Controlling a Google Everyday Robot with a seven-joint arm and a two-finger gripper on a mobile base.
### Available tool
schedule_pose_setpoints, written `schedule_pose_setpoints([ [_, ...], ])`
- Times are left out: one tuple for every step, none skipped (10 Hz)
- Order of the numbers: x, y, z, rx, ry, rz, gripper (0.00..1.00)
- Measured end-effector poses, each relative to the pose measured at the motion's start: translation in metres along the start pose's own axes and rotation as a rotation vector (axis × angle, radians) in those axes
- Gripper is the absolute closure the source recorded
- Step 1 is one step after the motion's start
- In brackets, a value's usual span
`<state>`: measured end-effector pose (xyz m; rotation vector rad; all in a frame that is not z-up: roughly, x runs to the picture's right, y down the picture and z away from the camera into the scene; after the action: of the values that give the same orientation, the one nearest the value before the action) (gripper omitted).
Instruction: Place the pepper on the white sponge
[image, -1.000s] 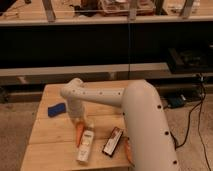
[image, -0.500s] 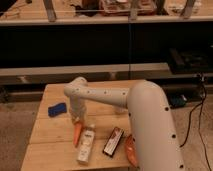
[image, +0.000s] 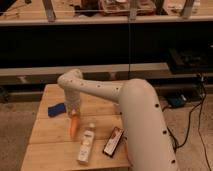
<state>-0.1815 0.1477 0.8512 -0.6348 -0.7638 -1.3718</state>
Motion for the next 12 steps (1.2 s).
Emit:
schedule_pose_setpoints([
  [0.004,0.004,0.0,0.005,0.001,0.012,0.98],
  [0.005,0.002,-0.001,0.007,0.002,0.008,0.98],
  [0.005,-0.002,0.0,0.007,0.002,0.005,0.98],
  [0.005,-0.009,-0.002,0.007,0.001,0.0,0.98],
  [0.007,-0.01,-0.002,0.007,0.001,0.006,0.98],
  [0.011,-0.01,-0.005,0.01,0.005,0.011,0.98],
  [0.017,-0.011,-0.01,0.012,0.007,0.015,0.98],
  [0.022,-0.013,-0.011,0.017,0.006,0.016,0.98],
  [0.024,-0.011,-0.01,0.022,0.004,0.02,0.98],
  [0.02,-0.008,-0.009,0.027,0.004,0.025,0.98],
  [0.017,-0.009,-0.011,0.03,0.007,0.027,0.98],
  [0.017,-0.013,-0.015,0.032,0.012,0.026,0.98],
])
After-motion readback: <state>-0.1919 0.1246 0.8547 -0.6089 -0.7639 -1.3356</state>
